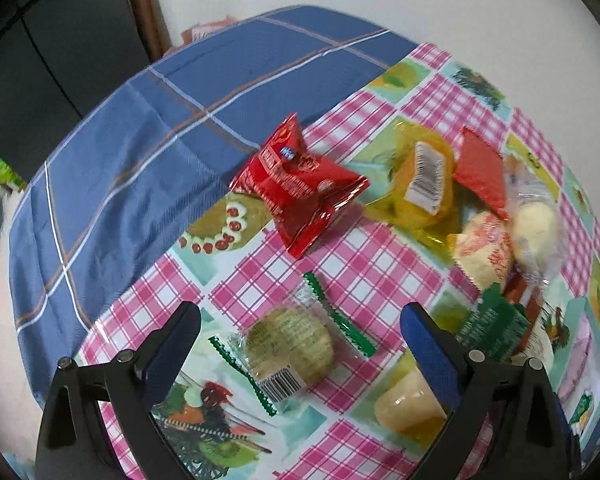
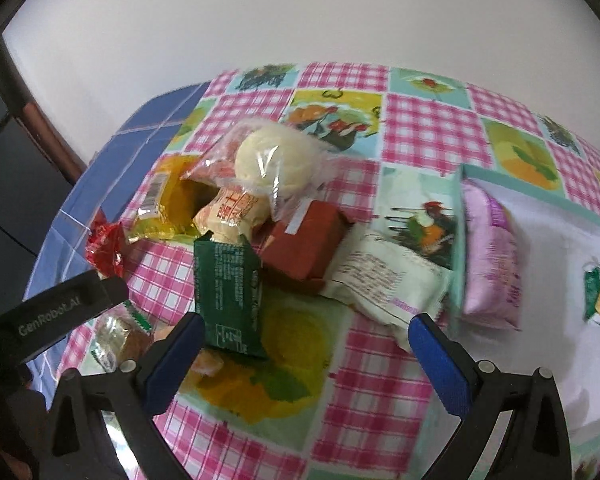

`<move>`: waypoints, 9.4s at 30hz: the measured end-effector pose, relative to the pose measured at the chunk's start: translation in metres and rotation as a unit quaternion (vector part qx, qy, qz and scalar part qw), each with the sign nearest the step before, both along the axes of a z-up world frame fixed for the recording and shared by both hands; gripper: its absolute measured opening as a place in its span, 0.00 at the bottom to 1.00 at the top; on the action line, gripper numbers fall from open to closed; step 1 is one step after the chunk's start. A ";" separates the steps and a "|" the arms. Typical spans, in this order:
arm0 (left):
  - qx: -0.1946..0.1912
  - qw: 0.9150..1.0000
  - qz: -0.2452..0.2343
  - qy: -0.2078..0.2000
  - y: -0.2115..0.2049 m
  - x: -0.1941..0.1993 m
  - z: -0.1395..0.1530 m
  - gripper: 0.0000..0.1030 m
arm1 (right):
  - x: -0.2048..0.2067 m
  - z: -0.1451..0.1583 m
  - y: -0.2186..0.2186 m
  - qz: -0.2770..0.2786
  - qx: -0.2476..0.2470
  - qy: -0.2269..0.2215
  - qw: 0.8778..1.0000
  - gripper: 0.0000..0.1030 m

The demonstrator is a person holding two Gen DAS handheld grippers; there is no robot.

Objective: Organize snacks
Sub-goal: 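Move both open tools back over the snack pile, then close the right tool on the dark green pack, then close the left tool on the yellow cup while the right tool holds the green pack, then carry the yellow cup and green pack over the white tray, then open both tools to set the cup and pack in the tray, then move both open tools back over the snack pile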

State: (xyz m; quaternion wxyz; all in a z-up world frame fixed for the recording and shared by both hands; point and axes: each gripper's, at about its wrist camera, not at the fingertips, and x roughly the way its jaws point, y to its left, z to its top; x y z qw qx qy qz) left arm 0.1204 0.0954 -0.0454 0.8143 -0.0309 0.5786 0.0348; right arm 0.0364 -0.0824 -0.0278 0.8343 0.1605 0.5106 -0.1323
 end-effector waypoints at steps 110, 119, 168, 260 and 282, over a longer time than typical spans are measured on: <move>-0.075 0.987 -0.104 0.093 -0.085 -0.057 -0.037 0.40 | -0.066 0.014 -0.025 -0.015 0.084 0.042 0.995 0.41; -0.083 0.989 -0.100 0.064 -0.075 -0.048 -0.009 0.39 | -0.067 0.020 -0.028 -0.021 0.093 0.030 0.995 0.41; -0.006 0.900 -0.433 -0.046 -0.281 -0.206 0.034 0.39 | -0.220 0.015 -0.233 -0.303 0.075 0.056 0.948 0.41; -0.008 1.000 0.018 -0.023 0.016 -0.009 0.021 0.98 | -0.045 0.010 -0.026 -0.030 0.074 0.026 0.996 1.00; -0.020 0.999 -0.029 0.031 -0.001 0.020 -0.030 0.97 | 0.013 0.014 -0.047 0.051 0.039 -0.002 0.998 0.67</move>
